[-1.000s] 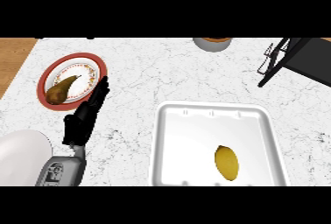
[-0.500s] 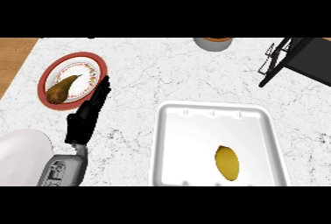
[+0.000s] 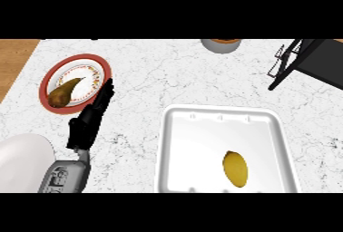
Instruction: Pick the tomato from the tray and place it in the tiered shelf
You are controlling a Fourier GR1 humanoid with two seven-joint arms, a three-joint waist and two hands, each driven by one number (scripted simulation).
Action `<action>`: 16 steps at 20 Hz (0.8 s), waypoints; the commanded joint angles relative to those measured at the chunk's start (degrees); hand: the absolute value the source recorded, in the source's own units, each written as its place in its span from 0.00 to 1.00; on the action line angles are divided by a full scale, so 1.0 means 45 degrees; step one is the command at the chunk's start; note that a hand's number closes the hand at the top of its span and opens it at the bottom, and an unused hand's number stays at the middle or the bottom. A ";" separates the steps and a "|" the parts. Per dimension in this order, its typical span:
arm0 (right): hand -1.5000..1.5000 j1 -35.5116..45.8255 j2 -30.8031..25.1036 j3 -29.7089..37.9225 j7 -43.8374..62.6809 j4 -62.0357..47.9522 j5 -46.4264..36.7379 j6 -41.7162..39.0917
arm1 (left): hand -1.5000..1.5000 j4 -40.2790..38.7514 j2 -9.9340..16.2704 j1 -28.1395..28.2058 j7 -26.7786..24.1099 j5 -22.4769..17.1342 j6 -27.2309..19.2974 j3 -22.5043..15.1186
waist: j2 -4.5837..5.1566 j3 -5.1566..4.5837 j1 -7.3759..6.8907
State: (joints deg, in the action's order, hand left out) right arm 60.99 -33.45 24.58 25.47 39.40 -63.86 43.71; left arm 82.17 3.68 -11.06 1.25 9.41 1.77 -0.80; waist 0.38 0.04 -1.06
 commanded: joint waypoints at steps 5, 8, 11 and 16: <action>0.00 -0.0300 -0.0646 -0.0339 0.4414 -0.1562 -0.3196 0.0314 | 0.50 0.0024 -0.0161 -0.0396 0.0320 0.0057 -0.0129 -0.0047 | -0.0029 -0.0019 0.0074; 0.00 -0.1172 -0.0416 -0.0688 0.5049 -0.0005 -0.3335 -0.0375 | 0.50 0.0474 -0.0104 0.0810 -0.0160 0.0023 -0.0003 -0.0162 | -0.0127 -0.0021 0.0237; 0.00 -0.1161 -0.0253 -0.0299 0.4605 0.1070 -0.2230 -0.0421 | 0.50 0.0031 -0.0303 0.0318 -0.0016 0.0165 -0.0249 -0.0167 | -0.0137 -0.0018 0.0306; 0.00 -0.1694 -0.0328 0.0490 0.2737 0.1593 -0.0007 0.0380 | 0.50 0.0211 0.0044 0.0224 0.0059 -0.0100 0.0055 0.0140 | -0.0108 -0.0006 0.0253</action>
State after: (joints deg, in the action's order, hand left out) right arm 55.66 -35.14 25.20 40.66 42.54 -69.47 43.90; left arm 82.95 3.20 -10.40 1.90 9.38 1.35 -0.64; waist -0.03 -0.01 -0.13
